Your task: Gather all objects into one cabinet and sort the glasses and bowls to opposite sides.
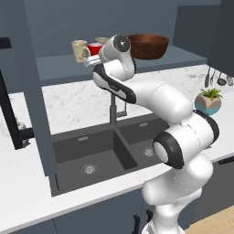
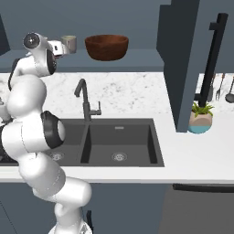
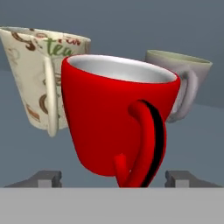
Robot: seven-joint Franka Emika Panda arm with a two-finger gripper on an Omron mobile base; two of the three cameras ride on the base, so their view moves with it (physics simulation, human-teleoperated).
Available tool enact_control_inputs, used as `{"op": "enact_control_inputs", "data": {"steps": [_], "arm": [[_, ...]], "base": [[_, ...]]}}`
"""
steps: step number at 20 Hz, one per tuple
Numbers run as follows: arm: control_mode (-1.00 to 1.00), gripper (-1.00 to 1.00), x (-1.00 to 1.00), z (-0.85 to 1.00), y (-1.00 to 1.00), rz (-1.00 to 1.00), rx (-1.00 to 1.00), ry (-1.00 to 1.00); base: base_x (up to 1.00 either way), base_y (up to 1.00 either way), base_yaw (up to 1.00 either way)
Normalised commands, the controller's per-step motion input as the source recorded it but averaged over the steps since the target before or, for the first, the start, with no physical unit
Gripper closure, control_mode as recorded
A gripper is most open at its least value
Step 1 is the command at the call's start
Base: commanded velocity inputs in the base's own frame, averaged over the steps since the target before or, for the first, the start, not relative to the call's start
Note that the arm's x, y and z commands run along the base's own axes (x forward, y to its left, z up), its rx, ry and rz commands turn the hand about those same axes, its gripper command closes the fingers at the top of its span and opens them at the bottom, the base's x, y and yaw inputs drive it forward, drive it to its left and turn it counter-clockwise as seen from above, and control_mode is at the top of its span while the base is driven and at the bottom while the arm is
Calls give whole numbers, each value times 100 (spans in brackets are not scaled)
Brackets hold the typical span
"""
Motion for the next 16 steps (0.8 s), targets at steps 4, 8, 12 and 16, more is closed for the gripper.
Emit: {"op": "enact_control_inputs", "data": {"steps": [4,8,12,16], "arm": [[-100,-100,-24,-1,-3,0,2,0],[-100,-100,-98,0,-32,0,9,-2],[-100,-100,-100,0,-52,-1,14,-6],[-100,-100,-100,-31,-50,-2,6,-13]], "base": [[0,0,0],[0,0,0],[0,0,0],[0,0,0]]}}
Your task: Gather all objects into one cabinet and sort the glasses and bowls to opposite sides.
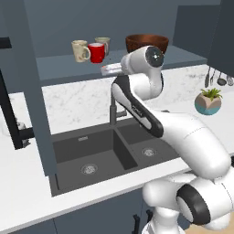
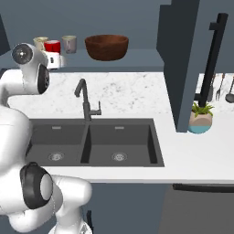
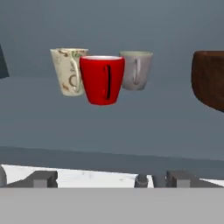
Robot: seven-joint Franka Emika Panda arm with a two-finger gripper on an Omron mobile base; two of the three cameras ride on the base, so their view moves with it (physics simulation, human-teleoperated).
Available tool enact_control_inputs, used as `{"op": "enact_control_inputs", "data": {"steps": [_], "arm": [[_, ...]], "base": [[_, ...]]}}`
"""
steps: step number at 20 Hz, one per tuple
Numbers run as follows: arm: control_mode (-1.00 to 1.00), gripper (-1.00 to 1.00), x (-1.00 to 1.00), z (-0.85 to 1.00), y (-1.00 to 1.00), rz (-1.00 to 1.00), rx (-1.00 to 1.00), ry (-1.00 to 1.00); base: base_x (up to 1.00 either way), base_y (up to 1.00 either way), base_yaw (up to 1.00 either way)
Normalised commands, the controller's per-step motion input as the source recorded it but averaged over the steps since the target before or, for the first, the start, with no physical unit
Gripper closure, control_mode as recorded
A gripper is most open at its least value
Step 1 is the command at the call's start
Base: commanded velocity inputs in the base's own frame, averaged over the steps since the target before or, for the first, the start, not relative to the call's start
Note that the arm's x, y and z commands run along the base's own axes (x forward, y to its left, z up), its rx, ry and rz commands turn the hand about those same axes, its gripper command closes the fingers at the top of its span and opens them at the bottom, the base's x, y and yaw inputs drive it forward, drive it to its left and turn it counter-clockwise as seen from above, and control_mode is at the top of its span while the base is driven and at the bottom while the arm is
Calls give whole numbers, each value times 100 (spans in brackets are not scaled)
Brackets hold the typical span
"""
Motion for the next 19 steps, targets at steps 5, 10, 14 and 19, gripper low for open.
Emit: {"op": "enact_control_inputs", "data": {"steps": [5,10,14,19], "arm": [[-100,-100,-100,-100,-50,-1,-2,-32],[-100,-100,-100,-100,-42,-2,-15,-32],[-100,-100,-100,-100,-38,-3,-21,-15],[-100,-100,-100,-99,-19,-1,-25,1]], "base": [[0,0,0],[0,0,0],[0,0,0],[0,0,0]]}}
